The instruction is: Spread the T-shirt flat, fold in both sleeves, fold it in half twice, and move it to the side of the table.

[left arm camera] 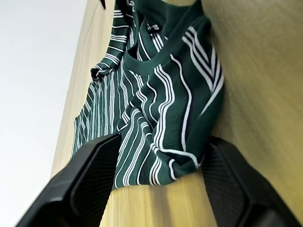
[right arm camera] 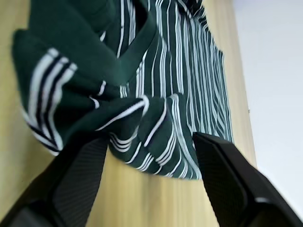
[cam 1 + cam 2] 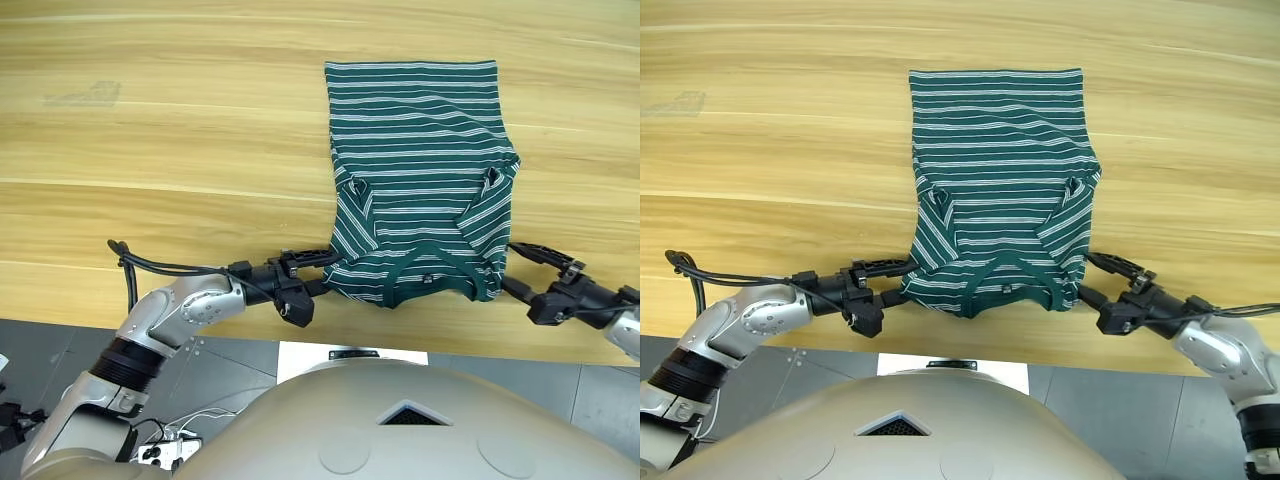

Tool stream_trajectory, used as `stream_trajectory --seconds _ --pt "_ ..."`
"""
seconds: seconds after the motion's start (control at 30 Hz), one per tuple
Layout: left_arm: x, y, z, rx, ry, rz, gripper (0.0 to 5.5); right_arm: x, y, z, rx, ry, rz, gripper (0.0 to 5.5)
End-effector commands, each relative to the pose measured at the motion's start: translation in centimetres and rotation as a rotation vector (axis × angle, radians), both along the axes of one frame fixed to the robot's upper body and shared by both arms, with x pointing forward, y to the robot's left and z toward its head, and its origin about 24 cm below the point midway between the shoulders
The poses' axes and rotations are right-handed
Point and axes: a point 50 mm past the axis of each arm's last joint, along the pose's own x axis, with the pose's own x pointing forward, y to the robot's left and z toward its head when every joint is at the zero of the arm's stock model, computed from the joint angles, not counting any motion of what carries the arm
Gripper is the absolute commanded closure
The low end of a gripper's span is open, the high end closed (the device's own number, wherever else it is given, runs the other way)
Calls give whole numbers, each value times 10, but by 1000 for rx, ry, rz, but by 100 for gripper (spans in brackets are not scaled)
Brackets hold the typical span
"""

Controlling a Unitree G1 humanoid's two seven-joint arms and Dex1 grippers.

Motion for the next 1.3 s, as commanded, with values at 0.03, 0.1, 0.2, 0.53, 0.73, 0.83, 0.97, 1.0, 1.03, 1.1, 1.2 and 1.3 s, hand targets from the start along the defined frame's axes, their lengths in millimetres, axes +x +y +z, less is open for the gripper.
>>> stream_trajectory --seconds 0.03,0.1,0.2,0.53,0.73,0.83,0.97,1.0,1.03,1.1,1.2,1.3 --pt "-7 14 -28 149 99 30 254 2 -7 -20 -92 83 -9 221" --pt "-6 15 -29 150 97 31 254 2 -8 -17 -93 83 1 221" --pt "-5 16 -30 151 100 30 254 -3 -10 -15 -99 101 16 221" --pt "-2 18 -31 154 106 52 254 -40 -22 15 -168 224 126 221" --pt "-4 17 -33 149 115 56 254 -38 -14 17 -173 237 160 221" --pt "-4 19 -33 152 116 64 254 -44 -10 14 -168 272 180 221" --pt "-3 18 -34 145 115 73 254 -33 -12 4 -168 262 134 221" --pt "-4 18 -34 145 115 75 254 -31 -13 3 -175 261 132 221" --pt "-4 19 -34 144 115 79 254 -27 -14 1 -174 257 119 221" --pt "-6 21 -35 146 116 86 254 -20 -18 0 -176 248 94 221" --pt "-8 23 -36 146 118 99 254 -11 -24 0 -190 234 78 221" --pt "-8 23 -37 144 117 107 254 -4 -27 1 -201 219 70 221"
